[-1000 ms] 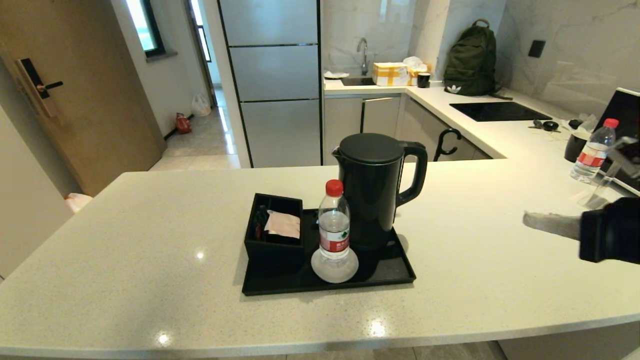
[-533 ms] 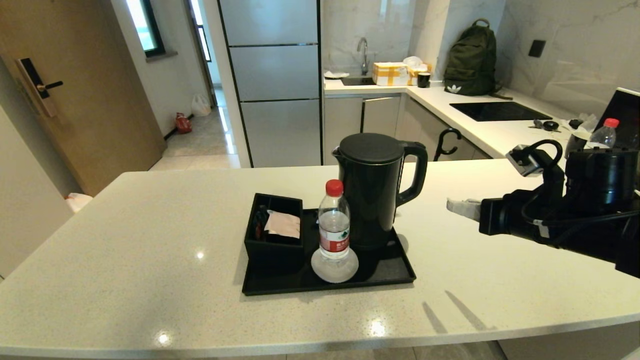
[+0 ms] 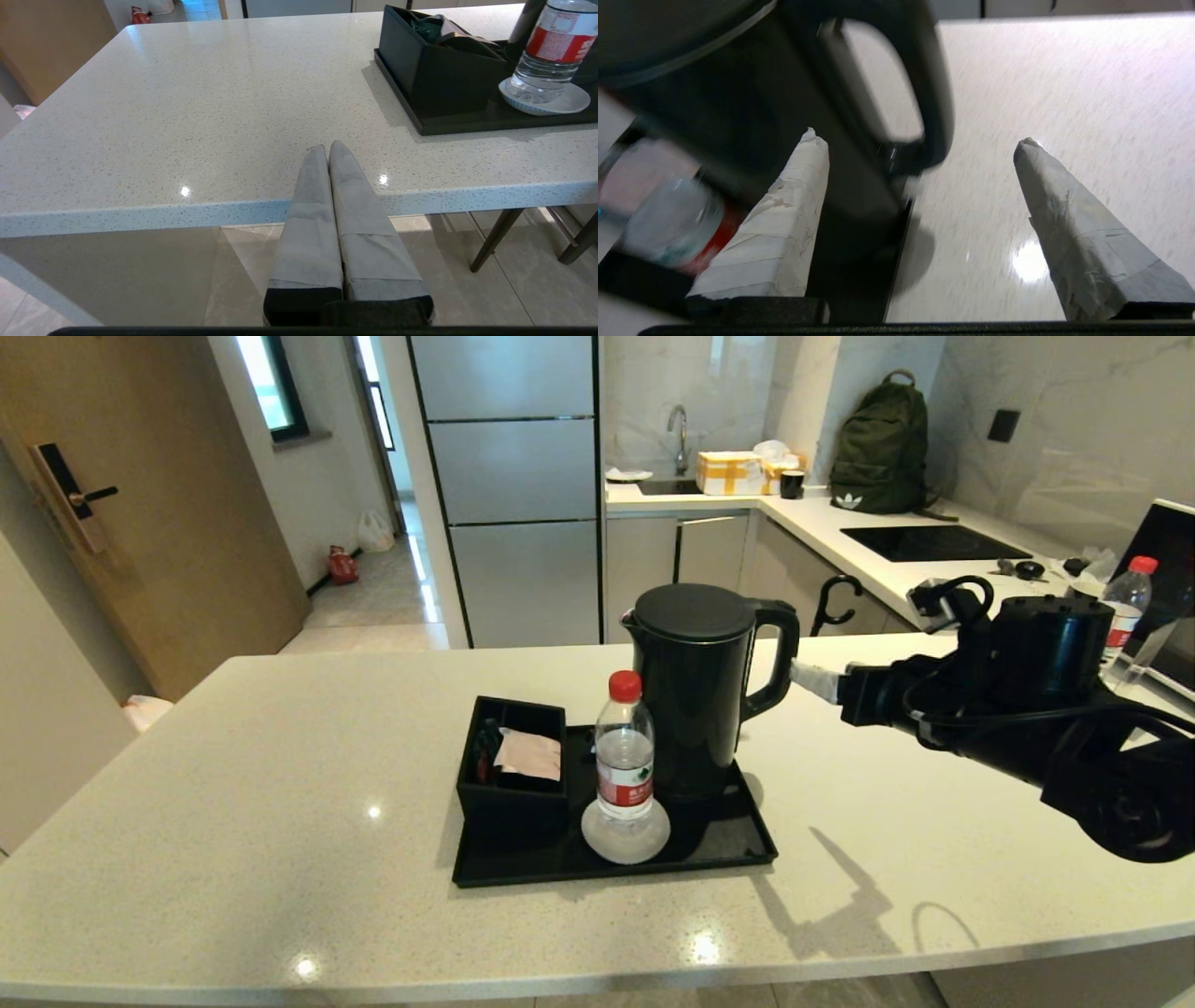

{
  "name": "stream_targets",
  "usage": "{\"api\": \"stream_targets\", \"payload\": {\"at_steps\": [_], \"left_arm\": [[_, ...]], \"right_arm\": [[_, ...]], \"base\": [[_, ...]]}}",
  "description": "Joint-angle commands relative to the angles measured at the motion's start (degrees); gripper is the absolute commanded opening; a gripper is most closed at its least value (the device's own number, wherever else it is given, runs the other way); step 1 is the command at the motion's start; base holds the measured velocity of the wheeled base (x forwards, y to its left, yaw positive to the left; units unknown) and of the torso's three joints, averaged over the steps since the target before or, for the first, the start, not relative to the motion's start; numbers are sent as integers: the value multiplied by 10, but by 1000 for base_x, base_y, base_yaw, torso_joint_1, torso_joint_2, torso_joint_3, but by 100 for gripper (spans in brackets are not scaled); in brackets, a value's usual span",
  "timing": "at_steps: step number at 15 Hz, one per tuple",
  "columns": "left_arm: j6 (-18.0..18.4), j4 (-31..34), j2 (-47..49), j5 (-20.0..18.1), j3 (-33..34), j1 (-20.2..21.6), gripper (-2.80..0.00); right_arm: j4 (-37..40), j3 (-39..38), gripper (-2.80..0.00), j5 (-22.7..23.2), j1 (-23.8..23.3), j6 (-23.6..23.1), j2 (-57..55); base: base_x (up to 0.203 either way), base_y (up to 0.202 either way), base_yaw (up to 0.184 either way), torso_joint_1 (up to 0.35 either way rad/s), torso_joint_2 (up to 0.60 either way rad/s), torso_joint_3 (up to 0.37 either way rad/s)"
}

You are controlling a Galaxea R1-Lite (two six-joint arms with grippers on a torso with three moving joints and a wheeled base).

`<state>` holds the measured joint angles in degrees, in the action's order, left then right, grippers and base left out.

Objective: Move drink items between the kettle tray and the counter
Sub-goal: Pick up the kettle

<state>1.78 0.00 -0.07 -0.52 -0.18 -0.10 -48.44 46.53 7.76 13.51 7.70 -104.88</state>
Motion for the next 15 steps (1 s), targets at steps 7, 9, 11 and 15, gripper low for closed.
{"api": "stream_targets", "payload": {"at_steps": [7,9,11,15], "left_arm": [[0,0,1,0,0,0,-280],[1,0,1,0,0,0,-280],[1,0,1,0,0,0,-280],[1,0,1,0,0,0,-280]], "right_arm": [[-18,117,0,-25,4,-2,-136],[-12,143,0,-25,5,-5,-151],[2,164,0,-25,4,-5,-161],[10,200,0,-26,5,-6,-184]], "base": [[0,0,0,0,0,0],[0,0,0,0,0,0],[0,0,0,0,0,0],[0,0,0,0,0,0]]}}
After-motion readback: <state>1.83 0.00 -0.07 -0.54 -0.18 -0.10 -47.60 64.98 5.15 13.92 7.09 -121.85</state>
